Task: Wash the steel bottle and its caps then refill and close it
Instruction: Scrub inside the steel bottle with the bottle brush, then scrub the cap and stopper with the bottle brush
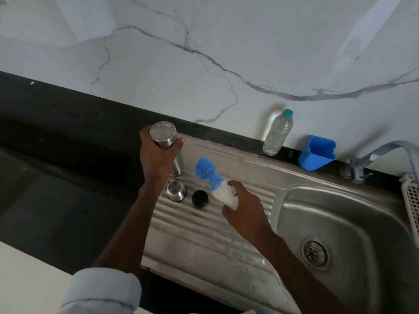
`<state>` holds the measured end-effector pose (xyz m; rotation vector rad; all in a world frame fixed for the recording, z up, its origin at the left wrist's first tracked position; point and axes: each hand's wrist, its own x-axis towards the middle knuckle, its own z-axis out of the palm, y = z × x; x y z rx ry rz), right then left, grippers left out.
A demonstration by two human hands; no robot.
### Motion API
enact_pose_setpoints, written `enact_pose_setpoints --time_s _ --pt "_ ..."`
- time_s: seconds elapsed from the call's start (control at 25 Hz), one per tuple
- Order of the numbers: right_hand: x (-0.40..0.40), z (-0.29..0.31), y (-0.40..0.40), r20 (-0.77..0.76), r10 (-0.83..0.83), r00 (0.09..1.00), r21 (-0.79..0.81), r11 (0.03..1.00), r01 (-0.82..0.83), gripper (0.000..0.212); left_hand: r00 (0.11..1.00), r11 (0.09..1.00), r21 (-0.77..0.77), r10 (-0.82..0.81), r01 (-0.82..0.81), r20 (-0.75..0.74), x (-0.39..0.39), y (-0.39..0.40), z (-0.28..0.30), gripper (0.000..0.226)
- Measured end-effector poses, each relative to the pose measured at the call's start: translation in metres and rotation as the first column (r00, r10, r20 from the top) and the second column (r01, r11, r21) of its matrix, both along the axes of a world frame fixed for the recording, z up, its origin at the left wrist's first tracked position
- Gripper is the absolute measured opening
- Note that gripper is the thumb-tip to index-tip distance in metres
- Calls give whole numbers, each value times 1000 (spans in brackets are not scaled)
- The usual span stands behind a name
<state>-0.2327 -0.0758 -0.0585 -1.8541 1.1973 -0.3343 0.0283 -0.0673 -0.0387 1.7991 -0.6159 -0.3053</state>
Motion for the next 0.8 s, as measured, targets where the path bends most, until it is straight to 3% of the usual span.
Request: enact_pose_setpoints --time_s 0.64,0.8 --pt "-2 3 11 23 -66 998 9 998 66 64 1000 1000 27 -9 10 -26 -4 8 -5 98" --pt "-7 3 12 8 -66 998 -21 998 66 61 991 999 3 51 -51 -121 -10 29 -12 111"
